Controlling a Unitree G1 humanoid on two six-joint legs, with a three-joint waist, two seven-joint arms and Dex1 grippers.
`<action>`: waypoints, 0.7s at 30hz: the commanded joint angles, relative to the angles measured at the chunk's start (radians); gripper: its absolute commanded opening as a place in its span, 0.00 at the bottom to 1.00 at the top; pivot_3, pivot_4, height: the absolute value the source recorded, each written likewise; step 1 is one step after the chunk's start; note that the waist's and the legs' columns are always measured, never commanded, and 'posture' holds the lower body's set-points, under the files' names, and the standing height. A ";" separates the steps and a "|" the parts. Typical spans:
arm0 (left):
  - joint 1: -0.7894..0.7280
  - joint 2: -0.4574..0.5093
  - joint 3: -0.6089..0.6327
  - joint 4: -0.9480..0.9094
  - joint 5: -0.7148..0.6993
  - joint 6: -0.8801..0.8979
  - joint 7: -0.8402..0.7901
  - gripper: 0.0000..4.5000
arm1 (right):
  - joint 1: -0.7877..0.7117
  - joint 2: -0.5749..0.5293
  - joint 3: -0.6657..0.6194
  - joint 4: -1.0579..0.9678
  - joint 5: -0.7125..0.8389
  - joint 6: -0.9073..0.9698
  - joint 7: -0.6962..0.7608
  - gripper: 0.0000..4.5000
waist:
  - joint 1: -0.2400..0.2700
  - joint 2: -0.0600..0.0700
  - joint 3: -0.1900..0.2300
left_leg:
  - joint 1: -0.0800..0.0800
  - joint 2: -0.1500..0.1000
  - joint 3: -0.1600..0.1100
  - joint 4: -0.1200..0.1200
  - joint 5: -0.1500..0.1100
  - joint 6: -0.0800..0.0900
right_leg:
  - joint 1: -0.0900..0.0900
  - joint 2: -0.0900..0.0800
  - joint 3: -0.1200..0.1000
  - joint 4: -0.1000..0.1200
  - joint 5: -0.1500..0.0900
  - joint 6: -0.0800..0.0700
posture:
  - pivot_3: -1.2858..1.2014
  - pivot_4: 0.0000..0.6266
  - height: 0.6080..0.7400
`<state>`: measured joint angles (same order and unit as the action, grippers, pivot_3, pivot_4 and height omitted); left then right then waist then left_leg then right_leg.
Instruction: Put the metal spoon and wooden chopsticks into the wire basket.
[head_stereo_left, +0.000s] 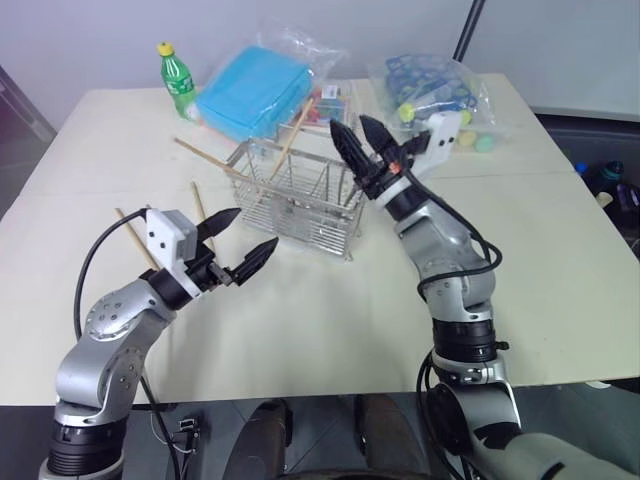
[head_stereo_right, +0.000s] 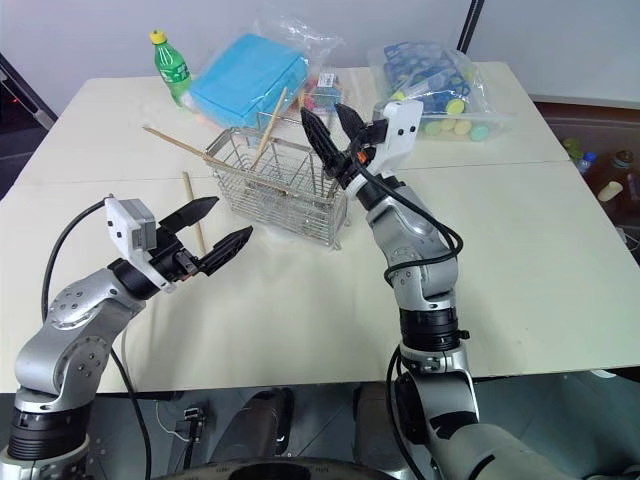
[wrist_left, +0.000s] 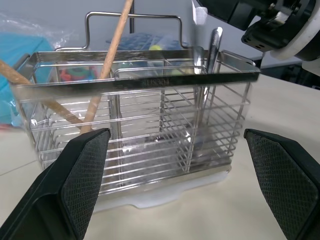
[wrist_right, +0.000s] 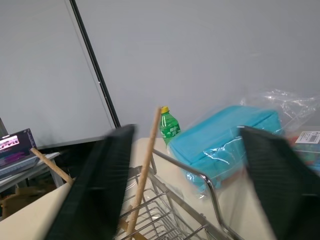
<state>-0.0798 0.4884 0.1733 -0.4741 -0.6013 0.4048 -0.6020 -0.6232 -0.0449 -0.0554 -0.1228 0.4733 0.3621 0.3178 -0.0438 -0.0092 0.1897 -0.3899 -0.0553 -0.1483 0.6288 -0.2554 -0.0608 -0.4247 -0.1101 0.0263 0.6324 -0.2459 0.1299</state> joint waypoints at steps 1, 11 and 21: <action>-0.003 0.000 0.028 -0.005 0.000 -0.023 0.006 1.00 | -0.016 -0.013 0.003 -0.034 -0.013 -0.020 0.002 0.99 | 0.000 0.000 0.000 | 0.000 0.000 0.000 0.000 0.000 0.000 | 0.000 0.000 0.000 0.000 0.000 0.000 | 0.52 0.24 1.00; -0.006 -0.018 0.127 0.062 0.042 -0.062 0.100 1.00 | -0.100 -0.221 -0.042 -0.163 0.053 0.132 0.080 0.99 | 0.001 0.000 0.000 | 0.000 0.000 0.000 0.000 0.000 0.000 | 0.000 0.000 0.000 0.000 0.000 0.000 | 0.52 0.24 1.00; -0.004 -0.094 0.092 0.209 0.216 -0.200 0.212 1.00 | -0.060 -0.513 -0.115 -0.358 0.256 0.392 0.218 0.99 | 0.009 -0.001 -0.001 | 0.000 0.000 0.000 0.000 0.000 0.000 | 0.001 0.000 0.000 -0.001 0.000 0.000 | 0.52 0.24 1.00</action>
<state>-0.0824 0.3966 0.2601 -0.2682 -0.4244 0.2475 -0.4148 -0.6860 -0.5459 -0.1456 -0.4198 0.6790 0.7278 0.5194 -0.0352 -0.0102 0.1891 -0.3902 -0.0552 -0.1480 0.6292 -0.2556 -0.0604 -0.4241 -0.1103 0.0262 0.6314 -0.2459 0.1300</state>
